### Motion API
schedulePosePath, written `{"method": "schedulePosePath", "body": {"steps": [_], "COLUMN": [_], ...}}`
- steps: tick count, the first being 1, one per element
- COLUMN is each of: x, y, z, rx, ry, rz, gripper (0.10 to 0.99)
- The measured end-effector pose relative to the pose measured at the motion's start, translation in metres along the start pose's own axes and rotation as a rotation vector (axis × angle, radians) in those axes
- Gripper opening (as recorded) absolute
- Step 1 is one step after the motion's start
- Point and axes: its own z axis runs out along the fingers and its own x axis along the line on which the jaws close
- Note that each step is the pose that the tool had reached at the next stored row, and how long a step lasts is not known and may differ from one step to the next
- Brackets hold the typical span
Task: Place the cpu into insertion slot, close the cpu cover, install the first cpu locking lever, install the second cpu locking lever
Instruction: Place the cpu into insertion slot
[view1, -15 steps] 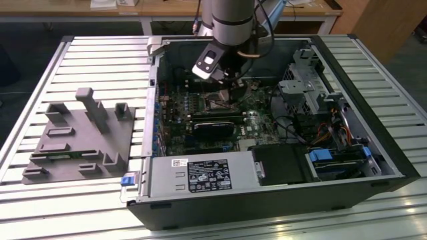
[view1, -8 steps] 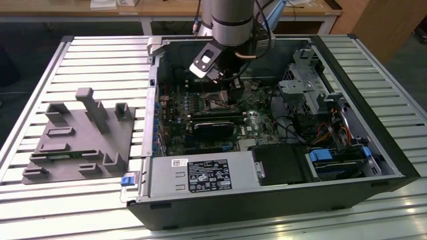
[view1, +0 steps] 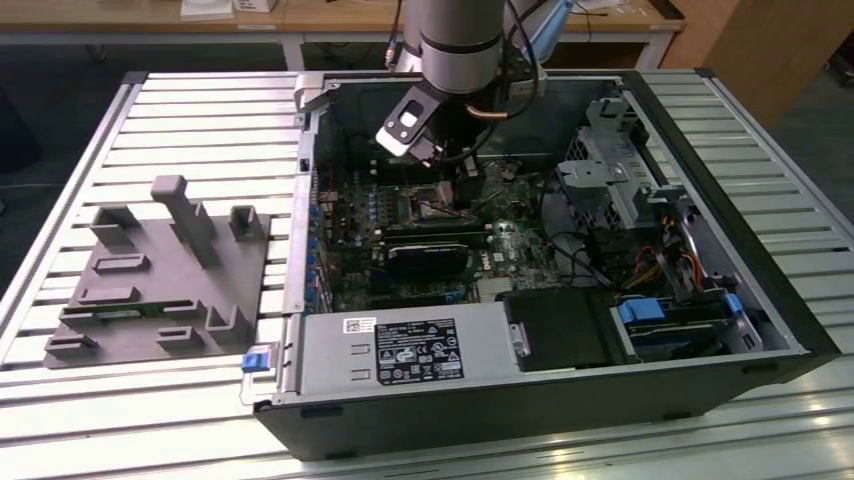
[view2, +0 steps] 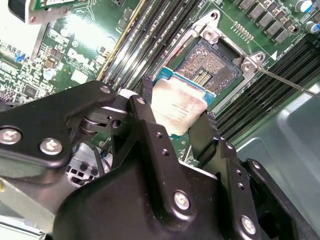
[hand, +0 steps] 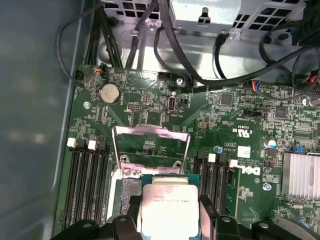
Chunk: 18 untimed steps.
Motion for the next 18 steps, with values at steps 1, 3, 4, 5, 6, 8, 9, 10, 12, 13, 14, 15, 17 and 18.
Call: {"method": "schedulePosePath", "body": {"steps": [1, 3, 4, 5, 6, 8, 9, 10, 12, 13, 14, 15, 17, 18], "x": [0.0003, 0.0009, 0.0012, 0.0016, 0.0022, 0.0036, 0.0045, 0.0052, 0.0066, 0.0071, 0.0075, 0.0079, 0.0087, 0.0095], "y": [-0.0003, -0.0006, -0.0008, -0.0009, -0.0011, -0.0019, -0.0024, -0.0028, -0.0040, -0.0048, -0.0059, -0.0070, -0.0086, -0.0094], "z": [0.0004, 0.0011, 0.0014, 0.0017, 0.0021, 0.0027, 0.0030, 0.0032, 0.0037, 0.0039, 0.0042, 0.0046, 0.0057, 0.0064], "rx": [0.000, 0.000, 0.000, 0.000, 0.000, -0.001, -0.001, -0.001, -0.001, -0.001, -0.001, -0.001, -0.001, -0.001], "ry": [0.0000, -0.0003, -0.0008, -0.0015, -0.0020, -0.0028, -0.0032, -0.0035, -0.0040, -0.0042, -0.0044, -0.0045, -0.0048, -0.0049], "rz": [0.000, 0.005, 0.010, 0.016, 0.022, 0.031, 0.035, 0.039, 0.046, 0.048, 0.050, 0.051, 0.053, 0.053], "gripper": [0.537, 0.537, 0.537, 0.537, 0.537, 0.537, 0.537, 0.537, 0.537, 0.537, 0.537, 0.537, 0.537, 0.537]}}
